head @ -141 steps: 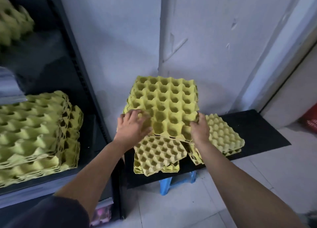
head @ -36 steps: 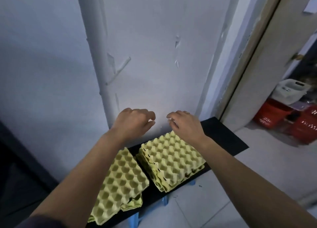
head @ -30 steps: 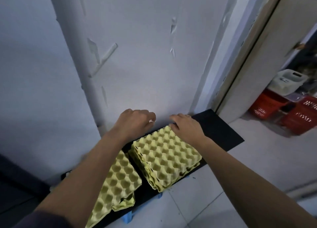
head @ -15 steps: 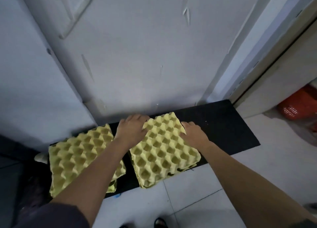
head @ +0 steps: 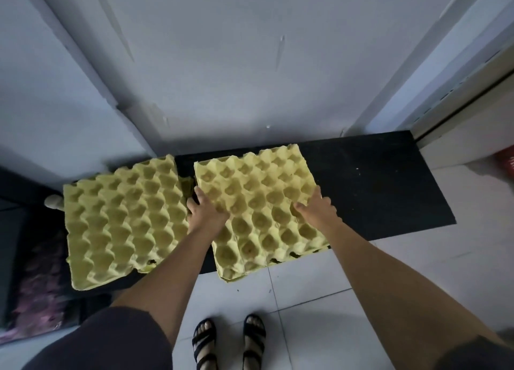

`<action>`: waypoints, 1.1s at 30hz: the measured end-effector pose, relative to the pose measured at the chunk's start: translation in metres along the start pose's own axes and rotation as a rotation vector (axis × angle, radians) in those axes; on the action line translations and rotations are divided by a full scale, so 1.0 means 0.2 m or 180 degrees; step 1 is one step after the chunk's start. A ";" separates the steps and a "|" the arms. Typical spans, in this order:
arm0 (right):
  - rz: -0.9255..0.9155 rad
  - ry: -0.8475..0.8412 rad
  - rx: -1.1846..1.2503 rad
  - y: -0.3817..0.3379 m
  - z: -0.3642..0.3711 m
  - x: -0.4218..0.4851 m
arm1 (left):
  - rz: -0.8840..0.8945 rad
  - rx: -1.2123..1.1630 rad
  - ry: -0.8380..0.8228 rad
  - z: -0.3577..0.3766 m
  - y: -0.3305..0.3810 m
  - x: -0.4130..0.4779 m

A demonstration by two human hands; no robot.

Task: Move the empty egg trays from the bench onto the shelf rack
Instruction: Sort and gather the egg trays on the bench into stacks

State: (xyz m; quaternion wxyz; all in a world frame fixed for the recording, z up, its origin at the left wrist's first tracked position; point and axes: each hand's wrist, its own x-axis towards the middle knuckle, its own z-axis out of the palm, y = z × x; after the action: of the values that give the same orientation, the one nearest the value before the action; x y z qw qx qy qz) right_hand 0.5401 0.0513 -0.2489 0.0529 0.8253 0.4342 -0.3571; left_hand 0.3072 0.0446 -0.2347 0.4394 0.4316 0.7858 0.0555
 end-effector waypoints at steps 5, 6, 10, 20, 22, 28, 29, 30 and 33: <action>0.0394 0.0064 0.0441 0.00 0.02 0.04 | -0.0504 -0.0828 -0.0054 0.05 -0.01 0.06; 0.0392 0.0128 0.0375 0.00 0.02 0.04 | -0.0491 -0.0870 0.0044 0.04 -0.01 0.05; 0.0326 0.0360 0.0461 -0.02 -0.03 -0.03 | -0.0128 -0.0869 0.0314 -0.08 0.07 0.03; 0.0010 0.0883 0.1146 -0.24 -0.25 -0.49 | 0.0706 -0.0256 0.0632 -0.62 0.26 -0.26; -0.0181 0.1014 0.1233 -0.28 -0.29 -0.60 | 0.0854 -0.0169 0.0742 -0.72 0.28 -0.33; -0.0718 0.1513 0.1298 -0.39 -0.40 -0.91 | 0.1270 -0.0098 0.0904 -1.01 0.29 -0.56; -0.0792 0.1580 0.1384 -0.41 -0.41 -0.96 | 0.1377 -0.0122 0.0921 -1.06 0.29 -0.61; -0.0881 0.1648 0.1479 -0.43 -0.42 -1.01 | 0.1502 -0.0120 0.0949 -1.11 0.28 -0.66; -0.1151 0.1789 0.1739 -0.47 -0.45 -1.14 | 0.1865 0.0649 0.1636 -1.22 0.24 -0.89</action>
State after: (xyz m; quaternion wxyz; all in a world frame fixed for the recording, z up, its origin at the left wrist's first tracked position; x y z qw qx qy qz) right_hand 0.4342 -0.0096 -0.0170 -0.3513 0.7848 0.4589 -0.2238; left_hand 0.1995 0.0163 0.0502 0.1491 0.6509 0.7152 0.2063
